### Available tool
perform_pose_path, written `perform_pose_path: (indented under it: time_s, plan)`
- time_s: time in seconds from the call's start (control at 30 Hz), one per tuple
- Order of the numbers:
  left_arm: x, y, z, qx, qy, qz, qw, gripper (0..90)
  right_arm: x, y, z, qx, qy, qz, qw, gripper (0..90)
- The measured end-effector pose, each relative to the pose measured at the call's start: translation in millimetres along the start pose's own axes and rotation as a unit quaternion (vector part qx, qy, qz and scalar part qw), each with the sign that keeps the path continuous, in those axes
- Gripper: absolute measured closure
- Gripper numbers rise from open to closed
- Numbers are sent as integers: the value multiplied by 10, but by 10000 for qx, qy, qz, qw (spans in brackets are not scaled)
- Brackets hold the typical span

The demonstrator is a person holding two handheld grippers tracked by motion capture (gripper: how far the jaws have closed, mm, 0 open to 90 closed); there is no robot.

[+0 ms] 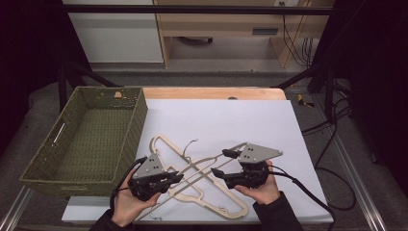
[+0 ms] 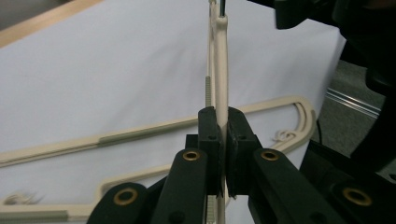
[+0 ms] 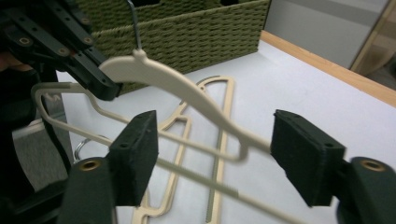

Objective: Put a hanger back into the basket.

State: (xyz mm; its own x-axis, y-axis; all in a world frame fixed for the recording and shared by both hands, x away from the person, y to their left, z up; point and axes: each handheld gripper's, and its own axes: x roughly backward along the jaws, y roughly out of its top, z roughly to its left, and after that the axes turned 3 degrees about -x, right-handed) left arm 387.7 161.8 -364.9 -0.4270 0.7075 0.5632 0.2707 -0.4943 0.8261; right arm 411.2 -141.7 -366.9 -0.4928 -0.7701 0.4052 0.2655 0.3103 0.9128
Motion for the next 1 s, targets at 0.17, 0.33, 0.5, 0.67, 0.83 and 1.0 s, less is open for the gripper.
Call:
perform_pose_path:
  time_s: [0.17,0.33,0.5,0.67,0.83,1.0]
  plan:
    - [86,18,32,165,311,-124,9993,865,114,-76,-168,-400,-288,-177,9986,240]
    - [212,50,101,189,440,-225,9986,865,216,-116,-282,-611,-608,-352,9957,183]
    - [392,189,197,81,613,-266,9977,865,333,-148,-367,-709,-850,-483,9927,168]
    - [626,345,319,43,739,-389,9965,865,452,-263,-439,-827,-1082,-437,9897,122]
    - [832,459,480,-19,762,-450,9961,864,559,-351,-512,-1019,-1257,-554,9853,99]
    - [961,528,692,41,765,-538,9956,864,648,-405,-563,-1140,-1400,-686,9812,85]
